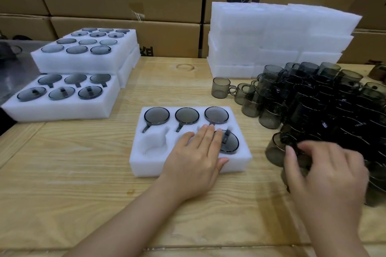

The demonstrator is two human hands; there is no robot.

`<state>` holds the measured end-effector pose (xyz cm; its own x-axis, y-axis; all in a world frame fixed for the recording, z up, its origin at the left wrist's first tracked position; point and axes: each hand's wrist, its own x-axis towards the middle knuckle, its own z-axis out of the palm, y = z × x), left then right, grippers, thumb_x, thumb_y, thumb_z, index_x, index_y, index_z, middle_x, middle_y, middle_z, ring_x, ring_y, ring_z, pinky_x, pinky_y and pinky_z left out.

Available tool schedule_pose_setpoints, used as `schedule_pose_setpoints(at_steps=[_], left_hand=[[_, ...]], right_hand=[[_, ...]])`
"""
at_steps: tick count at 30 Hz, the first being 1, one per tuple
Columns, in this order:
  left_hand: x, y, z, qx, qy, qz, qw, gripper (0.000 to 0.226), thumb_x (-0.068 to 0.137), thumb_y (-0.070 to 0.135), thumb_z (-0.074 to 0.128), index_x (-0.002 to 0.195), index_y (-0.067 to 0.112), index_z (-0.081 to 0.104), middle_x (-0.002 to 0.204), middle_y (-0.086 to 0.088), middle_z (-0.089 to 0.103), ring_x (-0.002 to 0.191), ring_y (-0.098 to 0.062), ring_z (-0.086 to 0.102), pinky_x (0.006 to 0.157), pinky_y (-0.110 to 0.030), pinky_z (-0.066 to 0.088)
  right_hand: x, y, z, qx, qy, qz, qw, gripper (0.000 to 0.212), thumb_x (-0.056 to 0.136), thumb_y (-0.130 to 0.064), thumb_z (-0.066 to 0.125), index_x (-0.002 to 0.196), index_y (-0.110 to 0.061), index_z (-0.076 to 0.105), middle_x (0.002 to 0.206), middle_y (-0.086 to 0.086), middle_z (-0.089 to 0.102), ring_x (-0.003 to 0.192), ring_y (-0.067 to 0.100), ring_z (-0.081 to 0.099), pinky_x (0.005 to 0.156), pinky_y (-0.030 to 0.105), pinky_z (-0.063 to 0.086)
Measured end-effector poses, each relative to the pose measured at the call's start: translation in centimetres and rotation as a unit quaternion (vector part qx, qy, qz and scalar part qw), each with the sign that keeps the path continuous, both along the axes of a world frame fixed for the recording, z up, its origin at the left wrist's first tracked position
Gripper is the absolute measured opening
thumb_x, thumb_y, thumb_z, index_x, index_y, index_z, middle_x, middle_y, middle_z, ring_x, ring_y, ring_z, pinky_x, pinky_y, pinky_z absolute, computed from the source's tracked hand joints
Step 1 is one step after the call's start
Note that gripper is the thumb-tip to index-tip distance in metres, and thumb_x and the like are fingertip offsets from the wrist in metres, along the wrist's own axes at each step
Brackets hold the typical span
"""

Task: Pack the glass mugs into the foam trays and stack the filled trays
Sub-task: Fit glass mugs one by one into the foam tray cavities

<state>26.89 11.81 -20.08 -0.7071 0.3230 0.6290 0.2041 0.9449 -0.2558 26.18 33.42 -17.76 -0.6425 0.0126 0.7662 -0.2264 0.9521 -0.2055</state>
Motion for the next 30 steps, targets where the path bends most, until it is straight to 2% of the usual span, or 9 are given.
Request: schedule_pose_setpoints(at_steps=[3, 6, 15, 18, 20, 23, 25, 27, 30], left_hand=[[-0.1, 0.0, -0.3, -0.008, 0.04, -0.008, 0.999, 0.049, 0.094, 0.038, 0.04, 0.12, 0.005, 0.066, 0.119, -0.016, 0.067, 0.108, -0.027, 0.065, 0.091, -0.042, 0.052], [-0.2, 0.0, -0.5, -0.01, 0.081, -0.023, 0.996, 0.045, 0.093, 0.037, 0.044, 0.12, 0.008, 0.066, 0.118, -0.01, 0.068, 0.109, -0.024, 0.065, 0.1, -0.046, 0.044], [0.3, -0.1, -0.5, 0.075, 0.103, -0.114, 0.985, 0.045, 0.089, 0.032, 0.053, 0.126, 0.008, 0.061, 0.122, -0.005, 0.066, 0.115, -0.02, 0.062, 0.105, -0.051, 0.035], [0.8, -0.4, 0.1, 0.148, 0.083, -0.176, 0.97, 0.046, 0.088, 0.029, 0.055, 0.128, 0.007, 0.047, 0.123, -0.005, 0.065, 0.115, -0.019, 0.061, 0.106, -0.049, 0.037], [1.2, -0.8, 0.8, 0.211, 0.061, -0.205, 0.954, 0.047, 0.087, 0.027, 0.056, 0.128, 0.006, 0.046, 0.125, -0.006, 0.063, 0.115, -0.019, 0.06, 0.104, -0.045, 0.04], [1.8, -2.0, 2.0, 0.346, 0.031, -0.201, 0.916, 0.049, 0.087, 0.028, 0.057, 0.13, 0.007, 0.048, 0.127, -0.005, 0.06, 0.114, -0.017, 0.058, 0.097, -0.036, 0.045], [1.9, -3.1, 3.0, 0.443, -0.012, -0.178, 0.879, 0.054, 0.084, 0.033, 0.059, 0.133, 0.019, 0.042, 0.128, 0.003, 0.059, 0.117, -0.007, 0.055, 0.097, -0.028, 0.045], [1.7, -4.0, 3.7, 0.534, -0.08, -0.179, 0.822, 0.062, 0.078, 0.039, 0.062, 0.135, 0.03, 0.037, 0.129, 0.01, 0.057, 0.121, -0.005, 0.053, 0.095, -0.025, 0.045], [1.4, -4.6, 3.9, 0.615, -0.154, -0.214, 0.743, 0.073, 0.071, 0.037, 0.068, 0.135, 0.034, 0.033, 0.128, 0.003, 0.057, 0.12, -0.011, 0.054, 0.096, -0.028, 0.045]], right_hand=[[1.3, 0.9, -1.7, 0.025, -0.074, -0.029, 0.997, 0.036, 0.08, -0.031, 0.064, 0.096, 0.001, 0.066, 0.086, 0.017, 0.064, 0.082, 0.037, 0.046, 0.068, 0.045, 0.037], [1.3, 0.7, -2.1, 0.037, -0.114, -0.01, 0.993, 0.036, 0.069, -0.012, 0.082, 0.096, 0.005, 0.066, 0.076, 0.019, 0.065, 0.072, 0.038, 0.051, 0.063, 0.046, 0.045], [2.3, -1.1, -0.3, 0.012, -0.117, 0.05, 0.992, 0.022, 0.061, 0.004, 0.081, 0.078, 0.001, 0.066, 0.063, 0.01, 0.064, 0.064, 0.036, 0.054, 0.055, 0.04, 0.047], [2.9, -2.5, 1.4, -0.011, -0.082, 0.113, 0.99, 0.014, 0.073, -0.004, 0.076, 0.079, -0.006, 0.065, 0.066, 0.002, 0.063, 0.066, 0.029, 0.05, 0.061, 0.03, 0.039], [2.6, -4.1, 3.1, -0.034, -0.069, 0.158, 0.984, 0.005, 0.079, -0.016, 0.063, 0.082, -0.012, 0.063, 0.069, -0.003, 0.061, 0.071, 0.022, 0.044, 0.062, 0.03, 0.035], [1.4, -6.9, 5.6, -0.04, -0.04, 0.22, 0.974, 0.008, 0.08, -0.017, 0.059, 0.084, -0.012, 0.064, 0.073, -0.002, 0.063, 0.073, 0.022, 0.044, 0.064, 0.031, 0.033], [0.4, -8.9, 6.8, -0.038, -0.016, 0.252, 0.967, 0.008, 0.079, -0.014, 0.061, 0.083, -0.009, 0.066, 0.073, 0.0, 0.064, 0.072, 0.025, 0.046, 0.066, 0.031, 0.033], [-0.6, -10.8, 7.2, -0.049, -0.02, 0.293, 0.955, 0.006, 0.079, -0.012, 0.062, 0.082, -0.008, 0.067, 0.073, 0.0, 0.065, 0.073, 0.024, 0.047, 0.066, 0.029, 0.033], [-1.4, -12.9, 6.1, -0.086, -0.082, 0.38, 0.917, 0.007, 0.08, -0.009, 0.064, 0.085, -0.008, 0.069, 0.078, -0.003, 0.067, 0.076, 0.017, 0.043, 0.069, 0.02, 0.03]])
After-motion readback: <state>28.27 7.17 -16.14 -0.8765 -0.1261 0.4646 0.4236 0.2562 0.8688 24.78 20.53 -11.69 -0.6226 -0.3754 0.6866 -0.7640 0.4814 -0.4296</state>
